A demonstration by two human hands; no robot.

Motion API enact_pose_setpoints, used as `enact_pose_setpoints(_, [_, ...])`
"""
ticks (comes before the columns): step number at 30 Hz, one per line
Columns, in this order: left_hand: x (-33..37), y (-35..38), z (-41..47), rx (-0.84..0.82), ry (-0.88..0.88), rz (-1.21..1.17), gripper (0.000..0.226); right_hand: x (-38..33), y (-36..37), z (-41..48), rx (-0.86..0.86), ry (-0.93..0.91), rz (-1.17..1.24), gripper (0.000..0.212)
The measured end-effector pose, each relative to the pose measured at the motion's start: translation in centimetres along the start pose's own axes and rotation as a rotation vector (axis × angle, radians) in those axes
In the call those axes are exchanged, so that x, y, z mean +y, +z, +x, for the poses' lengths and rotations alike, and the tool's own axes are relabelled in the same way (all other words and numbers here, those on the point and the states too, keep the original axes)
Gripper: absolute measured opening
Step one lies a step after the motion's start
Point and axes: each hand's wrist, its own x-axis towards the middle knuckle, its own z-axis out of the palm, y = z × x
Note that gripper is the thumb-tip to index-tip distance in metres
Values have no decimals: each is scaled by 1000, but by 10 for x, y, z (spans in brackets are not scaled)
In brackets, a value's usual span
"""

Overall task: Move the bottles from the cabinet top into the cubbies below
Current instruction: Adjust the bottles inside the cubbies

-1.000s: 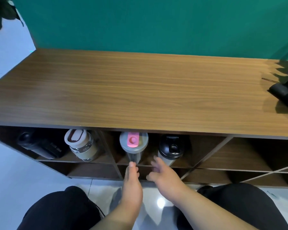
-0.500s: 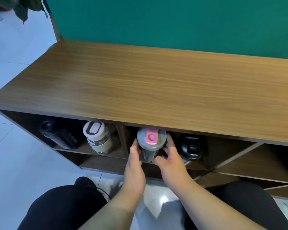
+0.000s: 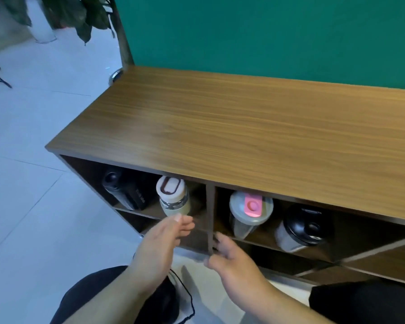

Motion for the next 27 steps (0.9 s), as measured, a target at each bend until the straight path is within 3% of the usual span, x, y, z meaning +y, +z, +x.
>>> enact_pose_setpoints(2, [1,-29,13,126,-39,-43,45,-9,23,10,-4,-19,-35,75])
enact_pose_setpoints(5, [4,-53,29,245,-67,-122,58,-28,49,30,64,-105,-85,79])
enact_pose_setpoints(8, [13,-55,40,164,-117,-217,70,-51,63,51,139,-167,-68,75])
enact_pose_setpoints(11, [20,-52,51,94,-122,-223,70,-62,67,70,202,-155,-28,84])
enact_pose_setpoints(15, [19,-51,56,-9,-111,-164,49,-58,71,83,219,-172,-54,79])
enact_pose_setpoints(19, [22,-48,50,-5,-115,-156,43,-54,69,86,229,-172,-55,68])
enact_pose_setpoints(24, [21,-48,50,-4,-138,-133,43,-56,67,87,211,-138,-79,78])
enact_pose_setpoints(27, [17,-50,48,17,-172,-138,68,-54,65,83,236,-88,-41,84])
